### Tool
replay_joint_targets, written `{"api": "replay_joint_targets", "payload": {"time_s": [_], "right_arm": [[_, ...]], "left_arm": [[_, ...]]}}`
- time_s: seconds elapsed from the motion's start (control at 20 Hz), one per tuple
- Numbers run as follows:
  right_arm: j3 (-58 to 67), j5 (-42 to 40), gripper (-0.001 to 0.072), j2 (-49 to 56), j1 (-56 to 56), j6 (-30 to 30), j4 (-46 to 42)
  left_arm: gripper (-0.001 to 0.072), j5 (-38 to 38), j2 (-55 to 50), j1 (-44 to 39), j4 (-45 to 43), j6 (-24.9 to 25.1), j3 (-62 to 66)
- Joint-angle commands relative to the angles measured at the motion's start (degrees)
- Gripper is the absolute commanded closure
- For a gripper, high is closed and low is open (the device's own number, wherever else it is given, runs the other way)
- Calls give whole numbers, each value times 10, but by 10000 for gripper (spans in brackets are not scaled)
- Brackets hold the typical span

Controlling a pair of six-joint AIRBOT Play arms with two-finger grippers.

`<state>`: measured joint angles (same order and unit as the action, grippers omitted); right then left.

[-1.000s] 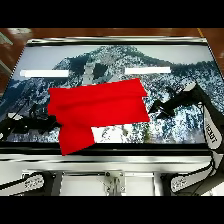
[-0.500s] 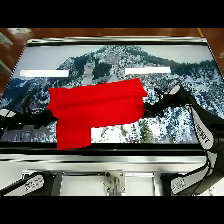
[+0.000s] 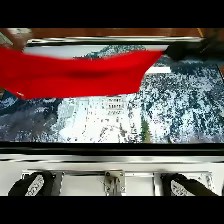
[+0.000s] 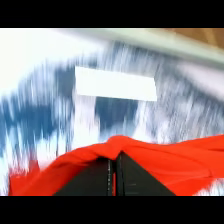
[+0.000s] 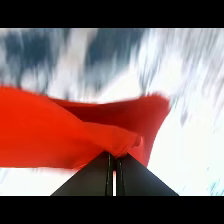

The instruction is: Fold the shirts.

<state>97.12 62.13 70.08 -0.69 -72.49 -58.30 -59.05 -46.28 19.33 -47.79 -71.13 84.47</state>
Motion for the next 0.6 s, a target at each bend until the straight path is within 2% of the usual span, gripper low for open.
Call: {"api": "replay_joint_targets", "payload": {"time_s": [0.0, 0.1, 0.25, 0.4, 0.55], "right_arm": [[97, -120, 652, -155, 0, -8, -88], [108, -120, 652, -223, 0, -36, -144], [108, -50, 652, -305, 0, -85, -224], [108, 34, 652, -368, 0, -115, -296], [108, 115, 652, -413, 0, -131, -357]], "left_arm": [[665, 15, 69, 0, -5, -17, 214], [665, 9, 86, 0, -38, -68, 292], [665, -36, 106, 0, -99, -122, 355], [665, -99, 128, 0, -124, -123, 361], [665, -197, 135, 0, -126, -130, 360]]}}
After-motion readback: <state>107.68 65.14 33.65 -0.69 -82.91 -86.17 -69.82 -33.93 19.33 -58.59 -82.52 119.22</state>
